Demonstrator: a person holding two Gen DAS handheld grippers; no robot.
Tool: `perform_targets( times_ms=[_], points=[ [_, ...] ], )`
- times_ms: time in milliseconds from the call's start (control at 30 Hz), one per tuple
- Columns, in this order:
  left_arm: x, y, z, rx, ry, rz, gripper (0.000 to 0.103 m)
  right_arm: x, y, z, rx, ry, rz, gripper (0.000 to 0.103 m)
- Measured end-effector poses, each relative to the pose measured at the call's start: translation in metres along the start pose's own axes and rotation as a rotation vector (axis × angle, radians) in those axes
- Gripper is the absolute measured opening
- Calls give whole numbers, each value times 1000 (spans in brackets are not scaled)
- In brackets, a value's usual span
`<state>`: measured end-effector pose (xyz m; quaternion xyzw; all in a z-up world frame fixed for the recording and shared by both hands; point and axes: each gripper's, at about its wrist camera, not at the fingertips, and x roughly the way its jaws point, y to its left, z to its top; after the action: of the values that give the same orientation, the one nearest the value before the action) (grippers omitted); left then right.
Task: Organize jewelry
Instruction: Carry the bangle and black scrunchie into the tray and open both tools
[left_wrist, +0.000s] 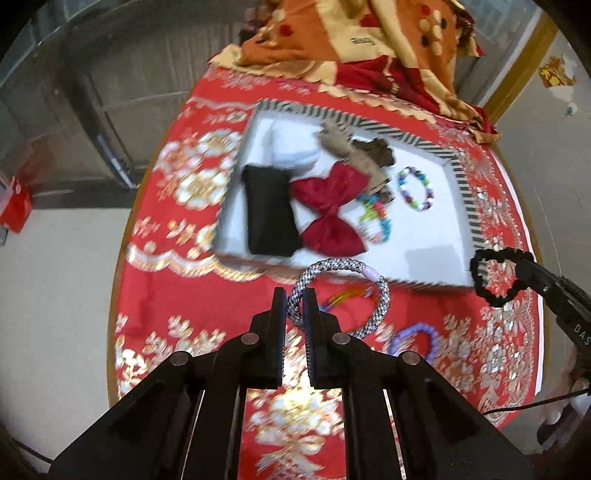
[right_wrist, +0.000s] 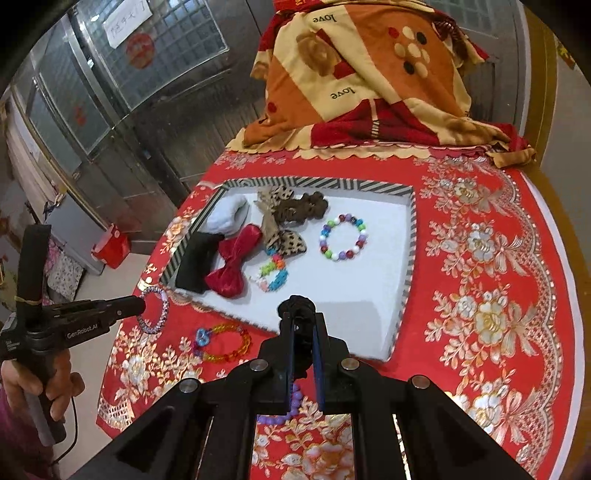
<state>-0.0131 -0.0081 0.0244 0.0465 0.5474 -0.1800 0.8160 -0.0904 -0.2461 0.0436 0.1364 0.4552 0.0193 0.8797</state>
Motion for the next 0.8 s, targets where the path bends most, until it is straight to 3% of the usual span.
perform_targets(
  times_ms=[367, 800],
  points=[
    [27, -55, 34, 78, 18, -10, 7, 15, -18, 18, 14, 20, -14, 8],
    [69, -78, 48, 101, 86, 8, 7, 53, -34, 28, 15, 103, 9, 8]
  ],
)
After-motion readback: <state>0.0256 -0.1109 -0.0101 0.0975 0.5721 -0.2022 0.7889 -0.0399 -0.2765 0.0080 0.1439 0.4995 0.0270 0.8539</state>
